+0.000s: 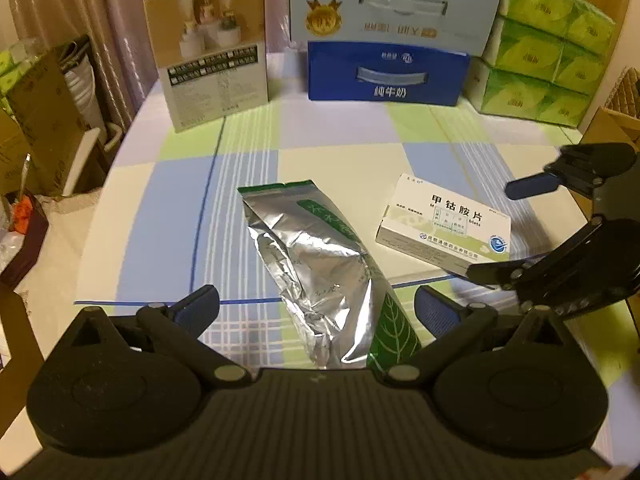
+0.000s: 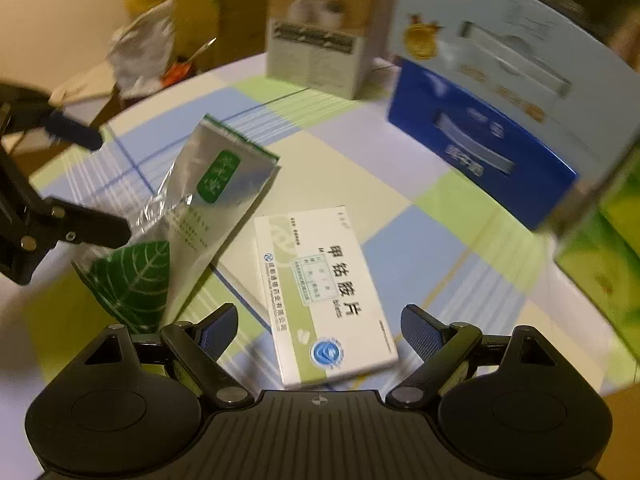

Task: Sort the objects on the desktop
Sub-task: 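Move both grippers back over the table toward the foil bag and medicine box, then close right gripper on the white medicine tablet box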

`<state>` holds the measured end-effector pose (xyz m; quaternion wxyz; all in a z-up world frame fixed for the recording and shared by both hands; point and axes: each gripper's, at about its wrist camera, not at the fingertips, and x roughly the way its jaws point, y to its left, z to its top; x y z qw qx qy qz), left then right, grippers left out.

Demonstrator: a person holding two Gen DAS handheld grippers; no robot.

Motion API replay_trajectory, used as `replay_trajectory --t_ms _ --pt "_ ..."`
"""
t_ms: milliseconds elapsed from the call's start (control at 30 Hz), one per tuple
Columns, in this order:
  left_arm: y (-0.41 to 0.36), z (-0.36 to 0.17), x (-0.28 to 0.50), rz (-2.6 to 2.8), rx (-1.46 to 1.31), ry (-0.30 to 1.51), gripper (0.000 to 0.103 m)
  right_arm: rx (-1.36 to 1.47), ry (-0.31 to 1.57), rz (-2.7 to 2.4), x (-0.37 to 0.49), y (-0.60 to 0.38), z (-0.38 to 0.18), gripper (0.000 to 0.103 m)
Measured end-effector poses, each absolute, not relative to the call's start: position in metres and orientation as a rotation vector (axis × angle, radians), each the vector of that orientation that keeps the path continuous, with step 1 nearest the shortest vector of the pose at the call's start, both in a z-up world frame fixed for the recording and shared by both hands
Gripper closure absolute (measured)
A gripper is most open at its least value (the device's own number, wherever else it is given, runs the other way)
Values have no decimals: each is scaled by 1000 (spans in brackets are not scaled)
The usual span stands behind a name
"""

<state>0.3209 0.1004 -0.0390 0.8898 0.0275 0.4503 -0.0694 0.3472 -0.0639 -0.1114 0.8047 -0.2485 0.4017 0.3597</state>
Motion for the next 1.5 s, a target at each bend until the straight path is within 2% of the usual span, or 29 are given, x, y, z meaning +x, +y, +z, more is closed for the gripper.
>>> replay_trajectory --t_ms 100,267,733,767,833,867,900,1033,1233,1500 --pt "102 -46 330 -145 53 947 1 -545 872 788 358 -58 -119 18" --pt "100 -56 341 -155 47 960 1 -532 888 790 370 -55 -127 29" --pt "96 -78 367 -131 5 999 2 -476 881 738 368 -60 -130 32" --pt "95 -80 369 -131 2 1003 3 -468 882 725 368 -60 -129 32" --pt "94 -83 372 -127 6 1018 15 -455 889 701 368 -61 -129 32" --pt "94 -83 372 -133 4 1021 16 -454 893 690 366 -61 -129 32" --pt "93 -84 371 -139 1 1025 22 -456 898 676 364 -62 -129 32" --pt "87 -80 365 -158 30 1025 36 -446 918 624 350 -70 -128 33" --pt "78 -75 338 -249 73 1057 45 -338 991 516 317 -96 -123 33" --pt "47 -65 252 -435 153 1104 47 -179 1074 382 228 -145 -112 33"
